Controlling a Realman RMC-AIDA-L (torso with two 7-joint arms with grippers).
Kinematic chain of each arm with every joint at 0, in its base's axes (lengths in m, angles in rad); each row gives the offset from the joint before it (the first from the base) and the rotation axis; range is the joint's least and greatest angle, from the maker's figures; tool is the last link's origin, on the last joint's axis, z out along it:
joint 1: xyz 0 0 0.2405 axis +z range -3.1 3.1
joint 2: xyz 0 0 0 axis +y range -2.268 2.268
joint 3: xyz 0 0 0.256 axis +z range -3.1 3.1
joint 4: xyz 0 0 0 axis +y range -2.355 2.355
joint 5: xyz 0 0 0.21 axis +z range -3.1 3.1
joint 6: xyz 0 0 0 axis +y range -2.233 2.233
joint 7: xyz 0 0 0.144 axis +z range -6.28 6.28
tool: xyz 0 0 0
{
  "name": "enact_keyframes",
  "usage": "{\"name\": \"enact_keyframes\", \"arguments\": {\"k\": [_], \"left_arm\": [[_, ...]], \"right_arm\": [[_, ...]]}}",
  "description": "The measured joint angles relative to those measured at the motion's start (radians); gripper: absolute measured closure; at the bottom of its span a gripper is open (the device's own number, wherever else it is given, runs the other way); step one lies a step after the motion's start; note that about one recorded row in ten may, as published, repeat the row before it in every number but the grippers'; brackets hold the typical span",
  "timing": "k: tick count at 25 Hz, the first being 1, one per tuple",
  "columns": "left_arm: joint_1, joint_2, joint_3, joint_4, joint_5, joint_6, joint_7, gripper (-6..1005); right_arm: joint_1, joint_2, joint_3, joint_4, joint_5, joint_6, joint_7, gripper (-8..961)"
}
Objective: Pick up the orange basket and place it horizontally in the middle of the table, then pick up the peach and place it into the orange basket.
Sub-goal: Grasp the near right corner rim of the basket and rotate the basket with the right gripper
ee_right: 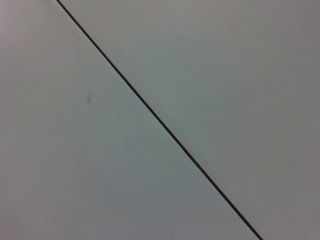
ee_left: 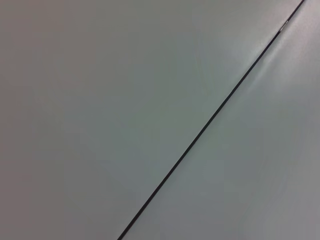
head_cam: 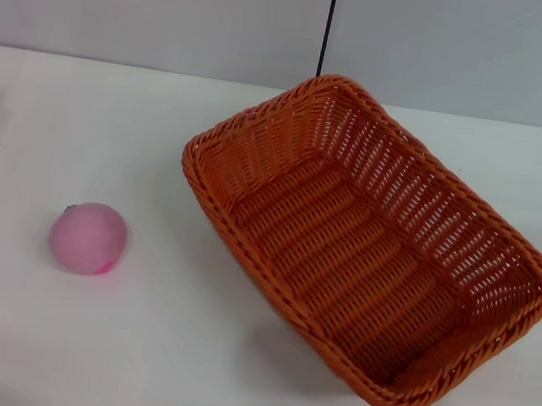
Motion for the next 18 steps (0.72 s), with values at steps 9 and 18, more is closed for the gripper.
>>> {"name": "enact_keyframes", "arguments": {"k": [9, 18], "left_arm": [[0.0, 0.0, 0.0, 0.0, 0.0, 0.0, 0.0, 138], [0.0, 0.0, 0.001, 0.0, 0.0, 0.0, 0.0, 139]], "right_arm": [[0.0, 0.0, 0.0, 0.0, 0.0, 0.001, 0.001, 389], [0.0, -0.002, 0.0, 0.0, -0.011, 0.001, 0.001, 367]]}}
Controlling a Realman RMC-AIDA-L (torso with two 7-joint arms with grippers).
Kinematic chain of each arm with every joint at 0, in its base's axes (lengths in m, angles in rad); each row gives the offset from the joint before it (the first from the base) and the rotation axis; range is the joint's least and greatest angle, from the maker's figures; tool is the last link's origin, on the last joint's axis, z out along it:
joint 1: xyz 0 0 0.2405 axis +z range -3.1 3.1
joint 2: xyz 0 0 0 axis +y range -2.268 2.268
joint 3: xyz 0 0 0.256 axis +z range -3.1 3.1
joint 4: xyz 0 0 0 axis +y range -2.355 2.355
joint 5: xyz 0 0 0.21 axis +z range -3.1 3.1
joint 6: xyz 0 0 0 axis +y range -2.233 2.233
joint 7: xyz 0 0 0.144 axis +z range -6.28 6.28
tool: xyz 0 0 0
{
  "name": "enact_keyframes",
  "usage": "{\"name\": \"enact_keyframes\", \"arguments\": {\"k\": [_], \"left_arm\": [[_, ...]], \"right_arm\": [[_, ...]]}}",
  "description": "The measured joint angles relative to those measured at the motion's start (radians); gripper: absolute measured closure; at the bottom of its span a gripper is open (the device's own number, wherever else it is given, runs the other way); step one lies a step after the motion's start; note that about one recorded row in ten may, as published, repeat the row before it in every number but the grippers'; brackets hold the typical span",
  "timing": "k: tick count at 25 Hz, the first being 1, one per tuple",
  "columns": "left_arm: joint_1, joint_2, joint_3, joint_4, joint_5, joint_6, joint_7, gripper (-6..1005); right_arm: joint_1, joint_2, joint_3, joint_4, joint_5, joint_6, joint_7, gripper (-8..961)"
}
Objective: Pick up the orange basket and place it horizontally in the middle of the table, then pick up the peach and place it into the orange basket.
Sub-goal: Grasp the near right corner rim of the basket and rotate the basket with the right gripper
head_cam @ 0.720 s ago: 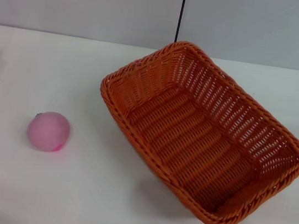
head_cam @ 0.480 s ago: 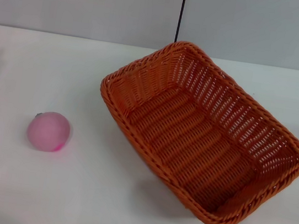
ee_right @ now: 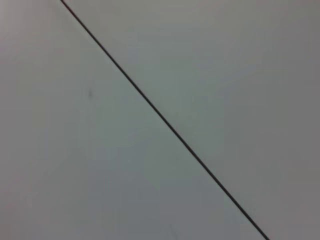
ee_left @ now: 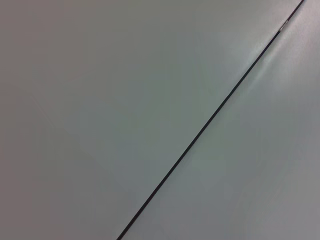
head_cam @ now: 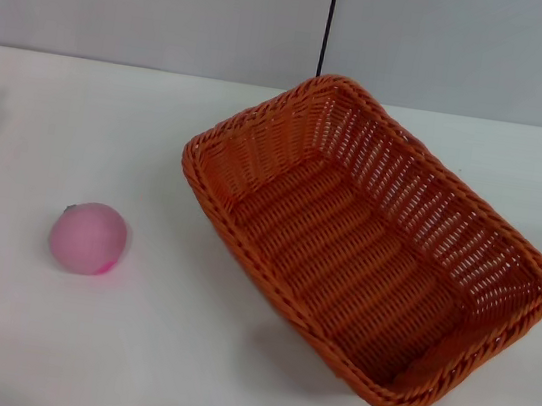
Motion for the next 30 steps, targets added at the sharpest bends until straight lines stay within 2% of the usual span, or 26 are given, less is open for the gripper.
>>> {"name": "enact_keyframes", "arguments": {"k": [4, 7, 12, 15, 19, 20, 21, 24, 25, 30], "left_arm": [[0.001, 0.0, 0.0, 0.0, 0.0, 0.0, 0.0, 139], [0.003, 0.0, 0.001, 0.001, 0.0, -0.001, 0.0, 138], [0.004, 0.0, 0.005, 0.0, 0.0, -0.005, 0.0, 138], [0.007, 0.0, 0.005, 0.001, 0.0, -0.008, 0.0, 138], [0.016, 0.0, 0.006, 0.0, 0.0, -0.013, 0.0, 139], [0.019, 0.0, 0.007, 0.0, 0.0, -0.015, -0.001, 139], [0.019, 0.0, 0.007, 0.0, 0.0, -0.015, -0.001, 139], [0.022, 0.0, 0.007, 0.0, 0.0, -0.018, -0.001, 139], [0.025, 0.0, 0.008, 0.0, 0.0, -0.022, -0.001, 139], [0.031, -0.002, 0.008, 0.001, 0.0, -0.026, -0.001, 139]], "right_arm": [[0.003, -0.003, -0.001, -0.029, -0.04, -0.001, 0.035, 358], [0.012, -0.013, -0.001, -0.093, -0.119, -0.021, 0.153, 351], [0.056, -0.059, -0.001, -0.24, -0.329, -0.097, 0.387, 339], [0.103, -0.091, -0.002, -0.357, -0.495, -0.166, 0.537, 332], [0.177, -0.12, -0.015, -0.534, -0.678, -0.254, 0.702, 322], [0.209, -0.129, -0.048, -0.62, -0.737, -0.28, 0.769, 320], [0.209, -0.129, -0.048, -0.62, -0.737, -0.28, 0.769, 317], [0.251, -0.137, -0.132, -0.749, -0.807, -0.288, 0.868, 310], [0.285, -0.141, -0.195, -0.82, -0.863, -0.288, 0.932, 308], [0.364, -0.146, -0.307, -0.904, -0.998, -0.285, 1.03, 296]]}}
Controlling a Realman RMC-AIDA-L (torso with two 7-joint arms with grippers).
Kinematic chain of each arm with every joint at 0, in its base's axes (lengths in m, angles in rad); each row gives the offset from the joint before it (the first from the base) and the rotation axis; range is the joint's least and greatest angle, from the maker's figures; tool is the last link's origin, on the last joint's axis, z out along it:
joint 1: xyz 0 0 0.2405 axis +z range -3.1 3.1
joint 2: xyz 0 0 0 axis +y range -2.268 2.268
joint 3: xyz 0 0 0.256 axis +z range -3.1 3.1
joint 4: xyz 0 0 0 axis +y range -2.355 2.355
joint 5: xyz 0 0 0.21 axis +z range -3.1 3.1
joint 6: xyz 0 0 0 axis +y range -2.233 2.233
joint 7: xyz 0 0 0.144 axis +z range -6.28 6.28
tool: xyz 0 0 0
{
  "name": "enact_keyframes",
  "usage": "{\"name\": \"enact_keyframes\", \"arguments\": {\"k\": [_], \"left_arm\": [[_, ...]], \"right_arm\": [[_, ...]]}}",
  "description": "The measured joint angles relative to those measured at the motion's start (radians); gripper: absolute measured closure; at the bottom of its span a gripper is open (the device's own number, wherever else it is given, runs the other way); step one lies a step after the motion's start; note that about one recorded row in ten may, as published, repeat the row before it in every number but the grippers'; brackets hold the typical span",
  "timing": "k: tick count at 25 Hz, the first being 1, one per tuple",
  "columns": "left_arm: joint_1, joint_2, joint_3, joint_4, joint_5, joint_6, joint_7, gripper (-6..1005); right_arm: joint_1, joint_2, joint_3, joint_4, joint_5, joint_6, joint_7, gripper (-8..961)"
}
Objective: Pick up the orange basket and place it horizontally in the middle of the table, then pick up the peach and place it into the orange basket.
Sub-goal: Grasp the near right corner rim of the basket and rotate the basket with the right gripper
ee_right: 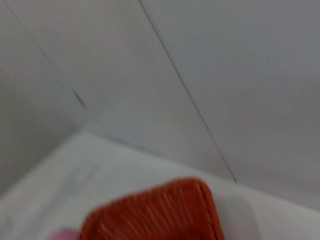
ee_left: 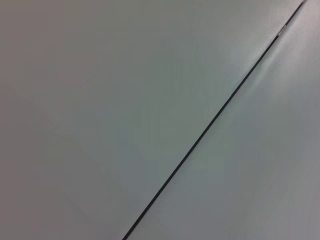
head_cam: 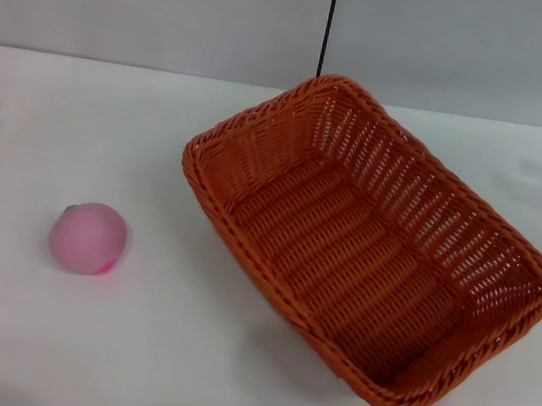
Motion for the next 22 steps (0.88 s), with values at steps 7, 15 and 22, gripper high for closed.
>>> {"name": "enact_keyframes", "arguments": {"k": [7, 15, 22], "left_arm": [[0.001, -0.002, 0.0, 0.0, 0.0, -0.001, 0.0, 139], [0.001, -0.003, 0.0, -0.001, 0.0, -0.001, 0.0, 138], [0.001, -0.003, 0.0, -0.001, 0.0, -0.001, -0.001, 138]], "right_arm": [[0.143, 0.01, -0.147, 0.023, -0.258, 0.036, 0.047, 279], [0.195, 0.075, -0.326, 0.069, -0.372, 0.123, 0.059, 233], [0.211, 0.084, -0.376, 0.157, -0.401, 0.177, 0.059, 249]]}}
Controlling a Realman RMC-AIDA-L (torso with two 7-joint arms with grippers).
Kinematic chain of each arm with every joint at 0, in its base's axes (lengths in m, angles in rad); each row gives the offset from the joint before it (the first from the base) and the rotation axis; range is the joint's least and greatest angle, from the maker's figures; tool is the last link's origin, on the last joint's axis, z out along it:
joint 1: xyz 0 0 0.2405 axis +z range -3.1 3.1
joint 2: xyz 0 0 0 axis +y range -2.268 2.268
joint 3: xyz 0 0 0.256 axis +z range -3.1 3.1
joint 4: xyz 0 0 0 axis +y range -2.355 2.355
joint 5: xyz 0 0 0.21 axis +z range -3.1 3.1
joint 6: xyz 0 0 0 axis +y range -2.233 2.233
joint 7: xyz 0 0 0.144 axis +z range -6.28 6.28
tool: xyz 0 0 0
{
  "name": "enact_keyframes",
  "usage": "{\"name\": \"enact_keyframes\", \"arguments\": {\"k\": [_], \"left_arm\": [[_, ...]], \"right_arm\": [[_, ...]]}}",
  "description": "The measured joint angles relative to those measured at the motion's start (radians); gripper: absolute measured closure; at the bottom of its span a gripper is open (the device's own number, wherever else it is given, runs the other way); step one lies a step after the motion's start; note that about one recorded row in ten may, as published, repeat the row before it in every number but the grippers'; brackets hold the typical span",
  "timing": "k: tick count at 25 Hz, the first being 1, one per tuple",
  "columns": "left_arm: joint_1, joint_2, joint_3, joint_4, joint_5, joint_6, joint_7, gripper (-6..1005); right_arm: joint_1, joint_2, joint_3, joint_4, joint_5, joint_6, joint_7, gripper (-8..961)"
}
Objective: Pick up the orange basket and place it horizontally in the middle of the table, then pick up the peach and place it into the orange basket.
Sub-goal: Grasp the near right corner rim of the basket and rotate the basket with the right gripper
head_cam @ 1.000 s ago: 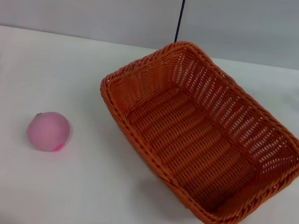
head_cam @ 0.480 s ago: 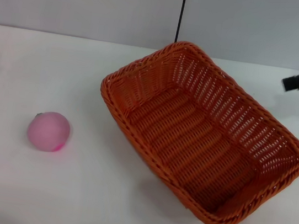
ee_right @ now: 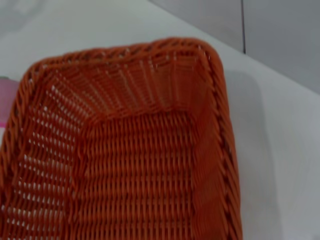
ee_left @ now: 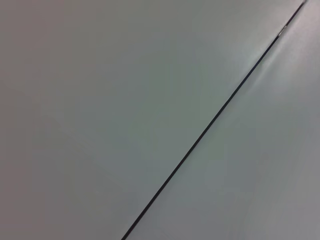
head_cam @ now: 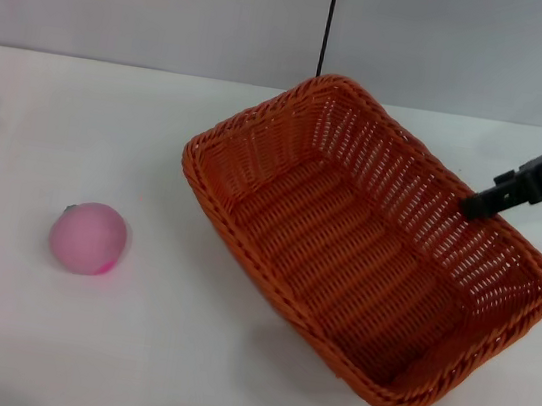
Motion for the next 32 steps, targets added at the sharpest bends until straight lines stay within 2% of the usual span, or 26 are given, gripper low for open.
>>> {"name": "enact_keyframes", "arguments": {"k": [8, 15, 25, 29, 32], "left_arm": [[0.0, 0.0, 0.0, 0.0, 0.0, 0.002, 0.0, 138], [-0.002, 0.0, 0.002, 0.0, 0.0, 0.001, 0.0, 139], [0.0, 0.0, 0.002, 0.0, 0.0, 0.003, 0.0, 139], [0.0, 0.0, 0.002, 0.0, 0.0, 0.003, 0.0, 139], [0.0, 0.0, 0.002, 0.0, 0.0, 0.003, 0.0, 139]], "right_arm": [[0.004, 0.005, -0.047, 0.107, -0.006, 0.07, -0.01, 266], [-0.006, 0.017, -0.057, 0.106, -0.001, 0.09, -0.033, 281], [-0.006, 0.018, -0.049, 0.108, 0.012, 0.079, -0.054, 759], [-0.019, 0.009, -0.017, 0.107, 0.09, 0.041, -0.078, 783], [-0.034, -0.015, 0.036, 0.102, 0.181, -0.005, -0.104, 795]]}}
